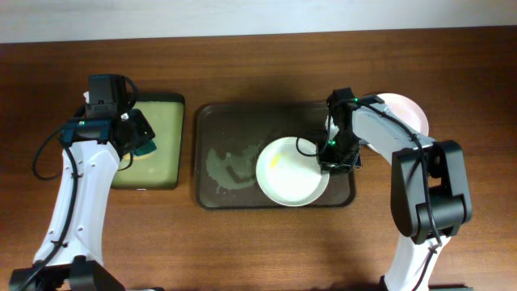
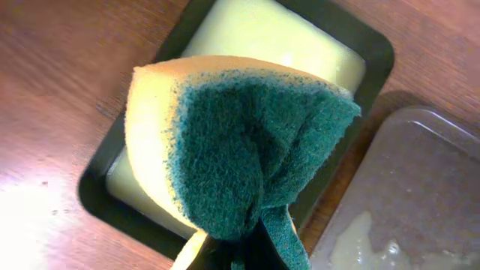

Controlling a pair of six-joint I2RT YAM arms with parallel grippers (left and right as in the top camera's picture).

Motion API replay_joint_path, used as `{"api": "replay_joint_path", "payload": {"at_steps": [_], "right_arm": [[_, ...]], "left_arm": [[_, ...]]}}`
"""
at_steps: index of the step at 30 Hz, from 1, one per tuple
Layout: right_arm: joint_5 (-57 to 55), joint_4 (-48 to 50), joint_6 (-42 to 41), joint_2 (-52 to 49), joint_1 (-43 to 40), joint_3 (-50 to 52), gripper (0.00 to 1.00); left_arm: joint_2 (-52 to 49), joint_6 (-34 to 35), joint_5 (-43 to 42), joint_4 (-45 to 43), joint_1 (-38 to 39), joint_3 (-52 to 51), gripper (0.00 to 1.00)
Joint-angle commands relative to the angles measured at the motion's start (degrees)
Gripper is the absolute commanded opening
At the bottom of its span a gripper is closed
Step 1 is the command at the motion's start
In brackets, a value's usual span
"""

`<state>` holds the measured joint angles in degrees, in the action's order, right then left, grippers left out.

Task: Clean dirty plates on tray and stack at the side
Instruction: 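Scrub the white plate with the sponge in the left gripper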

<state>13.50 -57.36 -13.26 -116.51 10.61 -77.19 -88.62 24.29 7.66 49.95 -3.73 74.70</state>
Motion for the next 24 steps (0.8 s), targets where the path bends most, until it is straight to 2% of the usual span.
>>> {"api": "replay_joint_path", "payload": {"at_steps": [1,7,14,16,24], "right_arm": [[-0.07,4.55,0.28,-1.20,2.36,1.44,0.04],[0.76,18.27,0.66,-1.20,12.13,1.44,0.04],[-2.23,22.95,0.68,-1.20,14.49,1.44,0.04],[-2.19,23.65,0.68,-1.20,14.40,1.44,0.04],[-2.21,23.93,0.28,-1.20,14.40,1.44,0.04]], "left_arm": [[-0.20,-3.15,-10.54,-0.70,-0.04,0.02,0.00],[-6.86,-11.65,-24.70,-1.92,6.23,0.02,0.00],[-13.49,-10.71,-24.68,-3.87,16.79,0.02,0.00],[-15.76,-5.66,-24.44,-3.93,18.69,0.02,0.00],[-23.12,-4.42,-24.81,-6.60,23.87,0.02,0.00]]}}
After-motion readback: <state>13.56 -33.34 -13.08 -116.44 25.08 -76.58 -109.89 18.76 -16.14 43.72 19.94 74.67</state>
